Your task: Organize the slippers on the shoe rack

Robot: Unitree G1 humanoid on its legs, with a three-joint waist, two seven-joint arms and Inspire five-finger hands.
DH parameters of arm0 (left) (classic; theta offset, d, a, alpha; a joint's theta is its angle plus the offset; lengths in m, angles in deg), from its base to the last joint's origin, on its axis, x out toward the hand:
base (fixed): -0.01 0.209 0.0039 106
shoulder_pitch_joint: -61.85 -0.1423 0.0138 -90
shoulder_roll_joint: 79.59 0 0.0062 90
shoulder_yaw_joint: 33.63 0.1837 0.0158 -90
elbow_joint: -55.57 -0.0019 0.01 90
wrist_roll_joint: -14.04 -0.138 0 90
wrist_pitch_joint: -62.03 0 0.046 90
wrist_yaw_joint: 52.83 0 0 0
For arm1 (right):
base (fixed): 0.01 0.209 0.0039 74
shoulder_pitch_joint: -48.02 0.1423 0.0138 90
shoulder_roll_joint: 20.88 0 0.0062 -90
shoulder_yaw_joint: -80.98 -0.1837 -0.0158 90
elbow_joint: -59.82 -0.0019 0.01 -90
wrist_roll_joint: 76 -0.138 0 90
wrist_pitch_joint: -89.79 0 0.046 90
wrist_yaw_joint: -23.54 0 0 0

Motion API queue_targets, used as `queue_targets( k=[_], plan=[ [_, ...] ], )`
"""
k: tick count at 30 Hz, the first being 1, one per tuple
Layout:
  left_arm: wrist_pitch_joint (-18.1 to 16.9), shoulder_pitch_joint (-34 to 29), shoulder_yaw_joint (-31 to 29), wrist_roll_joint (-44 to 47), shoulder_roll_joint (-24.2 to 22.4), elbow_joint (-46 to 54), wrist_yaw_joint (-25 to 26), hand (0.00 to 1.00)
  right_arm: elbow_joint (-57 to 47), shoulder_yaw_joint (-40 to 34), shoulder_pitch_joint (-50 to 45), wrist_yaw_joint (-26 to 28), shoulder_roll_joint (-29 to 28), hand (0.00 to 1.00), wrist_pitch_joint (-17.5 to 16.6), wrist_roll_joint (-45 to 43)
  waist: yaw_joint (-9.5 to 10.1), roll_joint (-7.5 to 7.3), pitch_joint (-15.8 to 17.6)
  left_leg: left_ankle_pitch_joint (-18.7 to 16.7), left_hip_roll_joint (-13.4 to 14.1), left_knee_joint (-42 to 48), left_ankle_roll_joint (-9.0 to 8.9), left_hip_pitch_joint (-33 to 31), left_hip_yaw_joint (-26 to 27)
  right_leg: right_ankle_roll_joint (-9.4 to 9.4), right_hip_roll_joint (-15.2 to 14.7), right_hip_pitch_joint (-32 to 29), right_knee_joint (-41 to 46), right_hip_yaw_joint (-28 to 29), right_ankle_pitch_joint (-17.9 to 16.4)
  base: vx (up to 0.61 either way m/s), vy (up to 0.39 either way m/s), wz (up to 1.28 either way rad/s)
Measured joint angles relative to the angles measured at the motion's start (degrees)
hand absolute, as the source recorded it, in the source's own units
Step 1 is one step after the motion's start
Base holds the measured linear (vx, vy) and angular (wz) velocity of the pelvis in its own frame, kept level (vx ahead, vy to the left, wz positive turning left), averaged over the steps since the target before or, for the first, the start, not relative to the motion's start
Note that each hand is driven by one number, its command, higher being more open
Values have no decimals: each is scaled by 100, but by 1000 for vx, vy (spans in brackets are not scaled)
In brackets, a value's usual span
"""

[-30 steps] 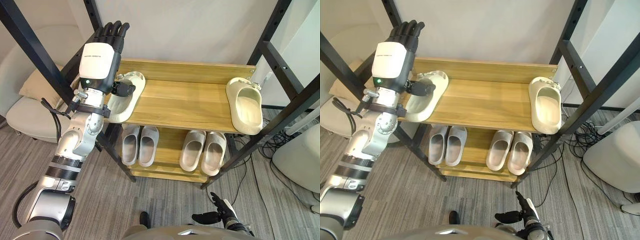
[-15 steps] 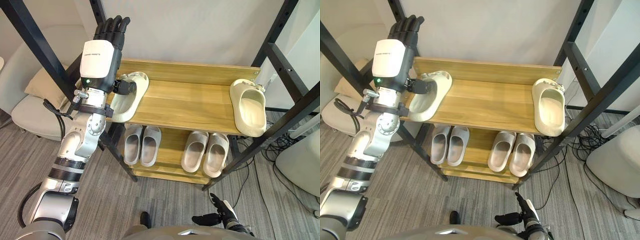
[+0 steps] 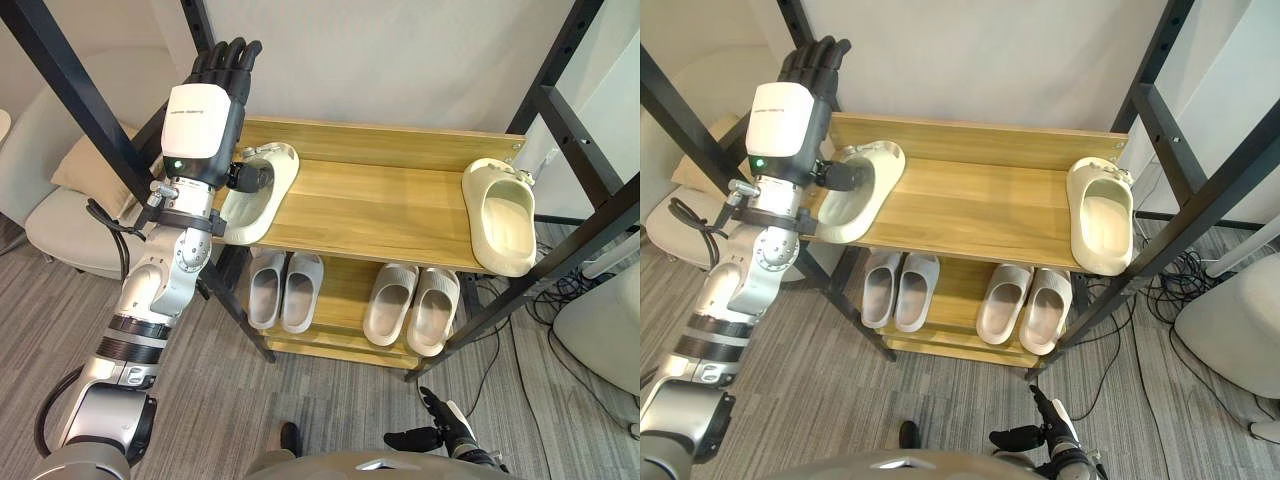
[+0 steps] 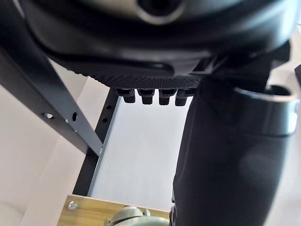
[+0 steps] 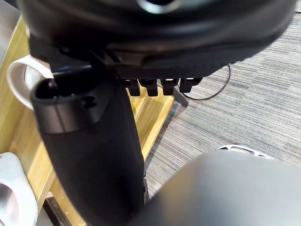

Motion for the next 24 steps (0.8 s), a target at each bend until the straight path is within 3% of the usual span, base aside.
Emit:
queue_targets(
  k=[6, 7, 24],
  plan=[
    [111, 0, 0, -151, 194, -296, -24, 100, -30, -28, -3, 1, -16, 100, 0, 0, 15, -14, 8, -23, 24, -23, -25, -16, 113, 0, 6, -81, -8, 108, 5, 0, 1, -8],
    [111, 0, 0, -156, 204, -351, -24, 0, -49, -47, -5, 1, -27, 100, 0, 0, 10, -16, 10, -26, 25, -21, -27, -23, 129, 6, 8, -87, -13, 121, 14, 0, 5, -12],
    [230, 37, 2, -202, 223, -841, -14, 0, -242, -171, -41, -42, -166, 100, -1, 0, -110, -52, 50, -58, 62, 2, -48, -25, 374, 2, 26, -190, -91, 378, 125, -18, 11, -8]
  ],
)
